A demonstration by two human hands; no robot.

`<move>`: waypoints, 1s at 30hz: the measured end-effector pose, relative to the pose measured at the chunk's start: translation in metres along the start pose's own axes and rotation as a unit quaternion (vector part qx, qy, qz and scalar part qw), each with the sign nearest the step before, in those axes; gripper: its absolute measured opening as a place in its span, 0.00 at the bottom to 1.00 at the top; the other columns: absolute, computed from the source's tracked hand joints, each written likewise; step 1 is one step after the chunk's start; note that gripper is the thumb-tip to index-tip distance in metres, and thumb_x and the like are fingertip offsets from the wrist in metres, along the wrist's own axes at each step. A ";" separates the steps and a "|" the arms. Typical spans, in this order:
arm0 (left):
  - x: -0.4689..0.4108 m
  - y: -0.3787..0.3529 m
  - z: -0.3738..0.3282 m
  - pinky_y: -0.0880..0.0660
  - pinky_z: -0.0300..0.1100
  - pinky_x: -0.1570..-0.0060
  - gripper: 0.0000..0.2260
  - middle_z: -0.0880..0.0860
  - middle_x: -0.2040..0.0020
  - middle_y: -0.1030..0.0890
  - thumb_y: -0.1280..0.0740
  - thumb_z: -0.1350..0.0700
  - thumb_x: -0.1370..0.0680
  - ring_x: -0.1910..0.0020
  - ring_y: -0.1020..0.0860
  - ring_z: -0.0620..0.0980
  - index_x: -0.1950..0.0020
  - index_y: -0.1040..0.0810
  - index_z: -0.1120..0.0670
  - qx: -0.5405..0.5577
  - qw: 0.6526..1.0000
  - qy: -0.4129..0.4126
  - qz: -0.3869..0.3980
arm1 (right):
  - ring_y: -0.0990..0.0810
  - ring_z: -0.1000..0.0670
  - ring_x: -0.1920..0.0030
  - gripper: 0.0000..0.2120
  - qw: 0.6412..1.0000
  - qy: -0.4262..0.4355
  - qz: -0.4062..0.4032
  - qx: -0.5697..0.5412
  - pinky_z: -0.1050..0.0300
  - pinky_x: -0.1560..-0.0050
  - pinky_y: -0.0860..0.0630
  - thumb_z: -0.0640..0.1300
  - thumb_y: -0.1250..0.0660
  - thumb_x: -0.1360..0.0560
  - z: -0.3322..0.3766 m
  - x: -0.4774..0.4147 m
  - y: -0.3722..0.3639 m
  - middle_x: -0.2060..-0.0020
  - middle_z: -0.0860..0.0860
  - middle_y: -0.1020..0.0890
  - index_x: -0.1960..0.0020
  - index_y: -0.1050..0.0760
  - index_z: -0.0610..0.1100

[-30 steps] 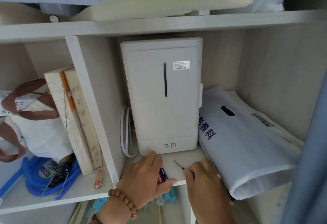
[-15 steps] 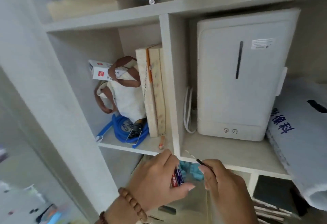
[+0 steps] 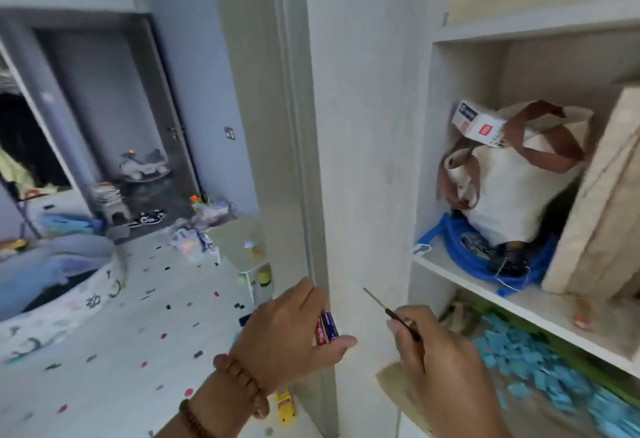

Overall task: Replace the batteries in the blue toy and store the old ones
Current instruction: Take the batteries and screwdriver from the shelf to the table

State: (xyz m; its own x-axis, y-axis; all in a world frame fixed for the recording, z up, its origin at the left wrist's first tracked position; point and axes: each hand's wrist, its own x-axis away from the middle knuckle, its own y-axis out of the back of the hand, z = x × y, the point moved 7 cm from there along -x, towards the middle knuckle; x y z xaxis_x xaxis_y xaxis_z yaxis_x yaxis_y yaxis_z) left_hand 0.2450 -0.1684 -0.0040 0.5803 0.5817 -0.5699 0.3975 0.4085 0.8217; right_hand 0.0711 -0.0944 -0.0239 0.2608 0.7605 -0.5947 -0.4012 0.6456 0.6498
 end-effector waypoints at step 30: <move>0.062 0.023 0.559 0.25 0.39 0.72 0.25 0.47 0.59 0.26 0.39 0.30 0.27 0.69 0.31 0.44 0.52 0.24 0.51 -0.123 0.975 0.182 0.037 | 0.23 0.52 0.75 0.06 0.965 0.114 0.196 -0.132 0.53 0.72 0.24 0.54 0.39 0.22 0.347 -0.197 -0.477 0.76 0.58 0.25 0.53 0.27 0.54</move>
State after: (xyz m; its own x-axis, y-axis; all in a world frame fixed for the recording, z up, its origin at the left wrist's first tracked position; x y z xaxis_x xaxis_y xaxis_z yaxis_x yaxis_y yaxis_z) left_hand 0.6877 -0.5159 -0.0173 0.2919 0.8085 -0.5109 0.1569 0.4864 0.8595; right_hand 0.5160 -0.5279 -0.0527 -0.1443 0.8887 -0.4352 -0.6470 0.2480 0.7211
